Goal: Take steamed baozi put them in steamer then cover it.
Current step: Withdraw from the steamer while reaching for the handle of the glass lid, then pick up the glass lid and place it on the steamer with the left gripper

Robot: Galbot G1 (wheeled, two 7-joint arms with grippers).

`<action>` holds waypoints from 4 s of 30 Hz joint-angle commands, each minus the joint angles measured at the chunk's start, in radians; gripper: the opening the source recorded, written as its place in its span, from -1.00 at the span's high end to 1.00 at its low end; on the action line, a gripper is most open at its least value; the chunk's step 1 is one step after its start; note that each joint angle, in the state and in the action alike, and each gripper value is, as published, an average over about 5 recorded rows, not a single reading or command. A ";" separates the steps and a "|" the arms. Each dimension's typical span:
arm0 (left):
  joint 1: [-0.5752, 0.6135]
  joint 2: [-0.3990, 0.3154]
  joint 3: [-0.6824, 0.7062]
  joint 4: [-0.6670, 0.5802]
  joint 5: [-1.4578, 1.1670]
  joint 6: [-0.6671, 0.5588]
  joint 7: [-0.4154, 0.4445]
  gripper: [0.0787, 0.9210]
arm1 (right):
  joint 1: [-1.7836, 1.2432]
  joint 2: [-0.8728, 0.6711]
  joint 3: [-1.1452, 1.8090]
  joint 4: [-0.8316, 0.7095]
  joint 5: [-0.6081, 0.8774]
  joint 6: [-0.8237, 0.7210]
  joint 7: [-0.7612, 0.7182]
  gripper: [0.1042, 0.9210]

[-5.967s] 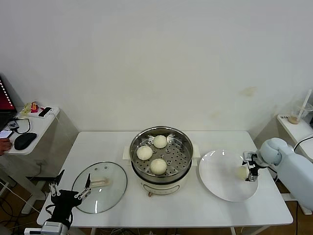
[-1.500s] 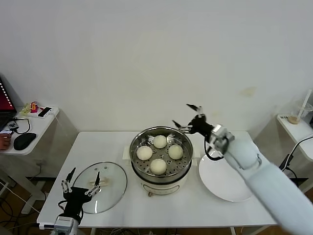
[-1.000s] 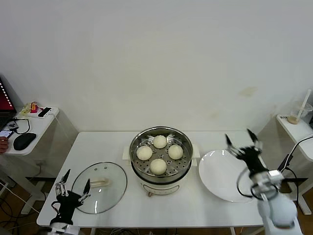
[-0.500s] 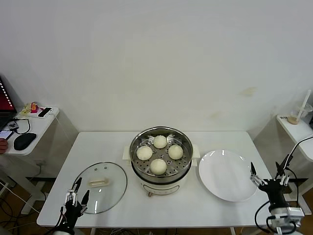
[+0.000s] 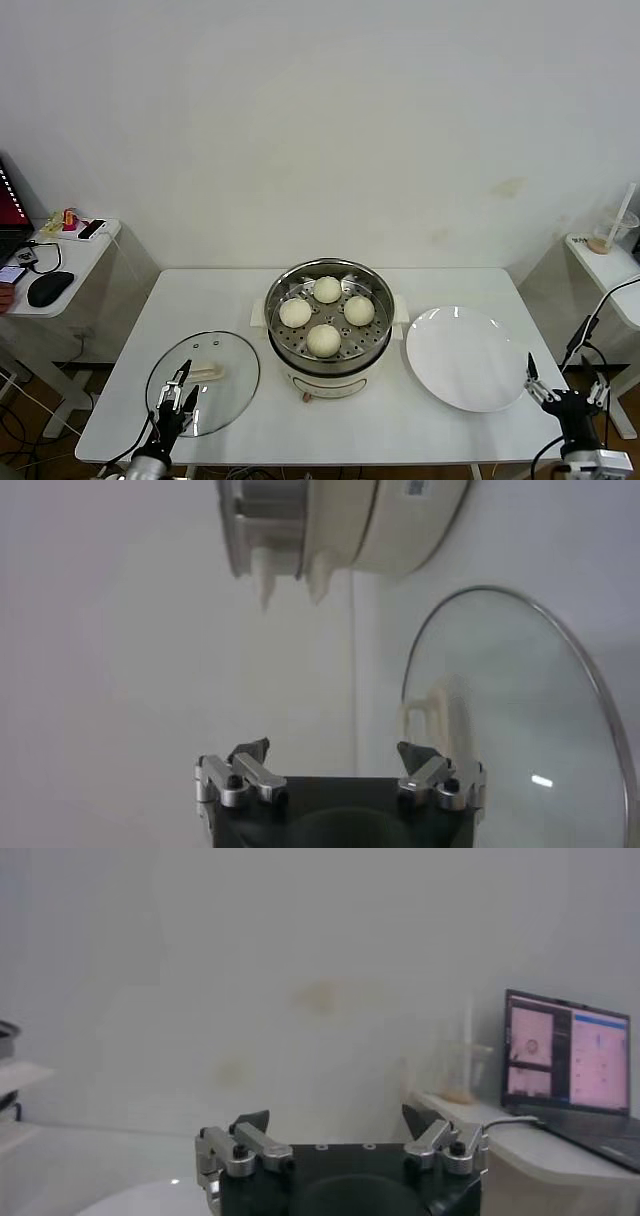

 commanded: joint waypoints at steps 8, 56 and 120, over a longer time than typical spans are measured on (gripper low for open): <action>-0.180 0.015 0.042 0.186 0.022 0.001 0.007 -0.77 | -0.050 0.038 0.002 0.018 -0.037 0.021 0.007 -0.76; -0.311 -0.008 0.076 0.301 0.012 0.001 -0.045 0.46 | -0.034 0.037 -0.028 -0.016 -0.070 0.018 -0.002 -0.76; -0.712 -0.224 0.597 -0.099 0.240 0.481 0.561 0.85 | -0.003 0.075 -0.168 -0.085 -0.310 0.024 -0.009 -0.76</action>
